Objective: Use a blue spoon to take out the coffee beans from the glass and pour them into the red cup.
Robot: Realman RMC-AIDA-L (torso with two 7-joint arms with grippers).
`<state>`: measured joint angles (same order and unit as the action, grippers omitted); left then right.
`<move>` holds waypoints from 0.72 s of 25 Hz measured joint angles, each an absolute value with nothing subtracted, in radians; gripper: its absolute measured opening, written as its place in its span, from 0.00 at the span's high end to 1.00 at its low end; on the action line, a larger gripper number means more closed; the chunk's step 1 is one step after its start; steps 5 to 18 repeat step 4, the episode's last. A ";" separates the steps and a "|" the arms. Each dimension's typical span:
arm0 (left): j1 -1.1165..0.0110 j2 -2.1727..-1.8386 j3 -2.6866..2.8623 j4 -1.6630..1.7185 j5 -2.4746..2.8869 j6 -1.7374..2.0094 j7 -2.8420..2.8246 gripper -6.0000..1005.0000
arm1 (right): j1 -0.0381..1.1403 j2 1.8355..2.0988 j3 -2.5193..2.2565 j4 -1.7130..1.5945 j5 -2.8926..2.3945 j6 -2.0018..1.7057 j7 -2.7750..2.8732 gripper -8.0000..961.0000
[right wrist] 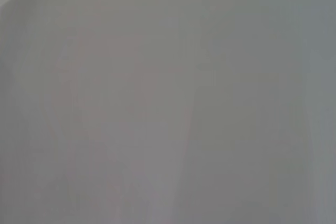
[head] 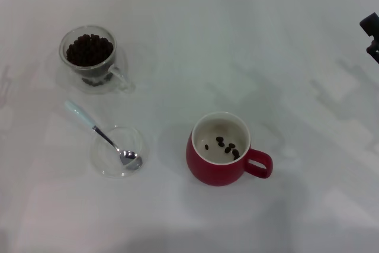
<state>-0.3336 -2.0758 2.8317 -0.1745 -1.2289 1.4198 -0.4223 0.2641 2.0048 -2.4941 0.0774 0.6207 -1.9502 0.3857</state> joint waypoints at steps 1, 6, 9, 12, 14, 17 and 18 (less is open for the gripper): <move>-0.337 -2.076 2.832 -0.174 -1.229 1.412 -0.418 0.36 | 0.265 2.005 -2.494 0.077 0.621 -1.950 0.386 0.20; -0.341 -2.077 2.832 -0.167 -1.230 1.398 -0.412 0.36 | 0.265 2.005 -2.494 0.076 0.623 -1.950 0.385 0.20; -0.341 -2.077 2.832 -0.167 -1.230 1.398 -0.412 0.36 | 0.265 2.005 -2.494 0.076 0.623 -1.950 0.385 0.20; -0.341 -2.077 2.832 -0.167 -1.230 1.398 -0.412 0.36 | 0.265 2.005 -2.494 0.076 0.623 -1.950 0.385 0.20; -0.341 -2.077 2.832 -0.167 -1.230 1.398 -0.412 0.36 | 0.265 2.005 -2.494 0.076 0.623 -1.950 0.385 0.20; -0.341 -2.077 2.832 -0.167 -1.230 1.398 -0.412 0.36 | 0.265 2.005 -2.494 0.076 0.623 -1.950 0.385 0.20; -0.341 -2.077 2.832 -0.167 -1.230 1.398 -0.412 0.36 | 0.265 2.005 -2.494 0.076 0.623 -1.950 0.385 0.20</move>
